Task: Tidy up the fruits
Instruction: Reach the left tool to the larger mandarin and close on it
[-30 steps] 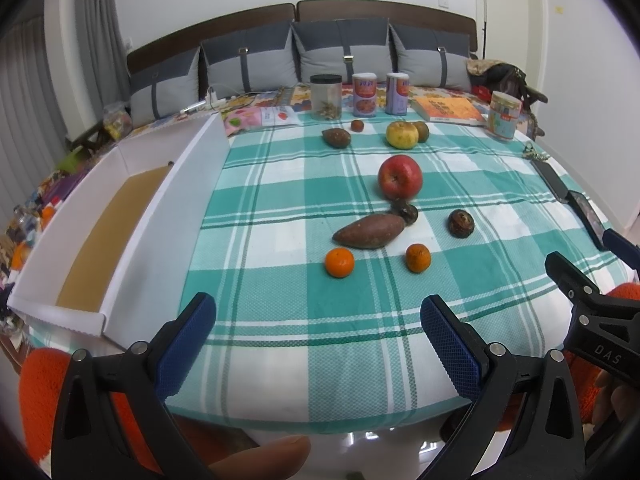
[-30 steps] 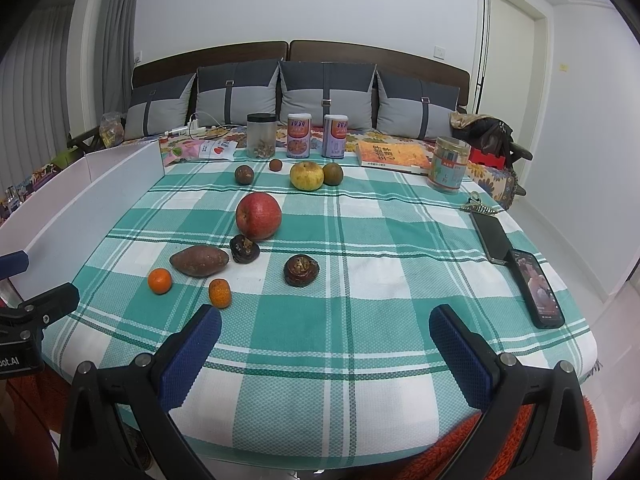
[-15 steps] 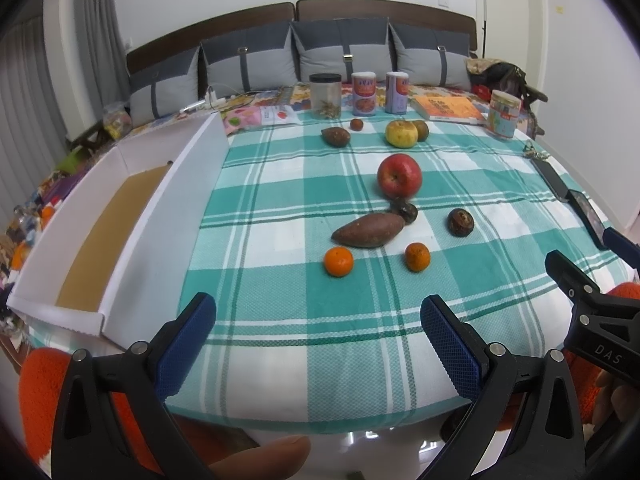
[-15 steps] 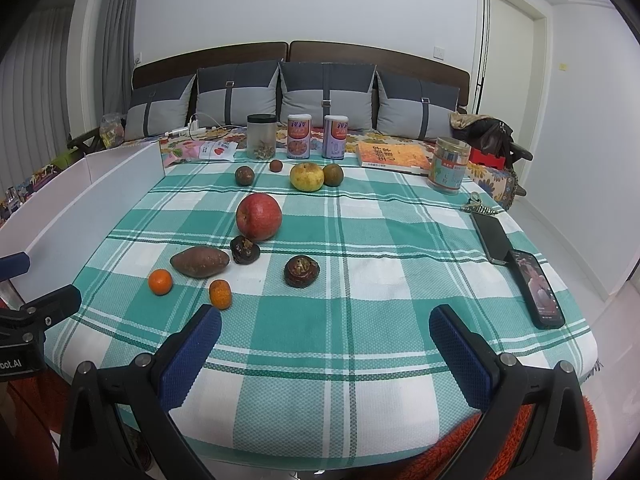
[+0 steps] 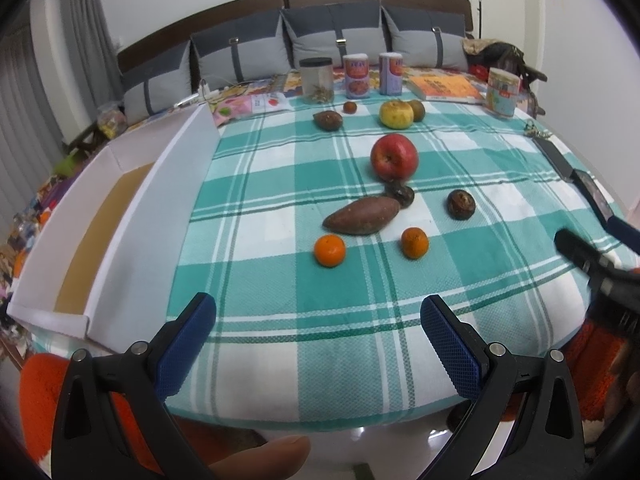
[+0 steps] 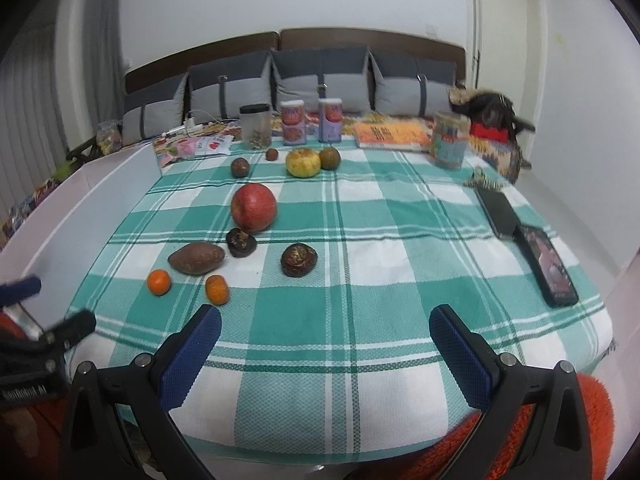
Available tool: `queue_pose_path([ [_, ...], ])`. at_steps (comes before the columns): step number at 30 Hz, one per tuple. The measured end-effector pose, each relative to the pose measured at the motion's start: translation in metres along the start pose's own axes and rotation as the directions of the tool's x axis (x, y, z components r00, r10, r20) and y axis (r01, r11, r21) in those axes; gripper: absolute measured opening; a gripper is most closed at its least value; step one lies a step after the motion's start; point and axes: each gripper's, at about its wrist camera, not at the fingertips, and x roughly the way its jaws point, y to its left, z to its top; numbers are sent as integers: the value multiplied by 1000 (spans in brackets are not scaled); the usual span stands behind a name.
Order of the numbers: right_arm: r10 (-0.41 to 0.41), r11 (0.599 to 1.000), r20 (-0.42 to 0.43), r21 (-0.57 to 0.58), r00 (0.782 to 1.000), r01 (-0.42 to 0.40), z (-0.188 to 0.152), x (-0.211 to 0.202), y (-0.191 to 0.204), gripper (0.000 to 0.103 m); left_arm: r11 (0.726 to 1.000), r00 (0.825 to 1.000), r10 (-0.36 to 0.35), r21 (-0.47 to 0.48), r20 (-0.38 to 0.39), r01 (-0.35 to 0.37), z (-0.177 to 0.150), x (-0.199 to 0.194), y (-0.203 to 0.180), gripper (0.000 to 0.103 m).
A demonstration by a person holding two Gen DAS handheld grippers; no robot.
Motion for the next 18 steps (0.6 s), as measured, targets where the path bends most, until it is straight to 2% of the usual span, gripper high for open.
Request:
queue_pose_path([
  [3,5,1000,22,18,1000,-6,19,2,-8,103,999,999,-19,-30,-47,18,7,12,2,102],
  [6,-41,995,76,-85,996,48,36,7,-1,103,999,995,-39,-39,-88,36,11,29,1,102],
  [9,-82,982,124,-158,989,101,35,20,4,103,1000,993,-25,-17,-115,23,9,55,-2,102],
  [11,-83,981,96,-166,992,98,26,31,1,103,1000,986,-13,-28,-165,9,6,78,0,102],
  [13,-61,986,29,-156,998,64,17,44,-5,103,999,980,1,-34,-198,-8,1,97,4,102],
  [16,-46,991,-37,-128,998,41,9,55,-16,103,999,976,21,-24,-215,-27,-3,114,7,102],
  [18,-41,995,-68,-98,997,34,8,62,-24,103,999,978,6,-33,-209,-13,-3,119,8,103],
])
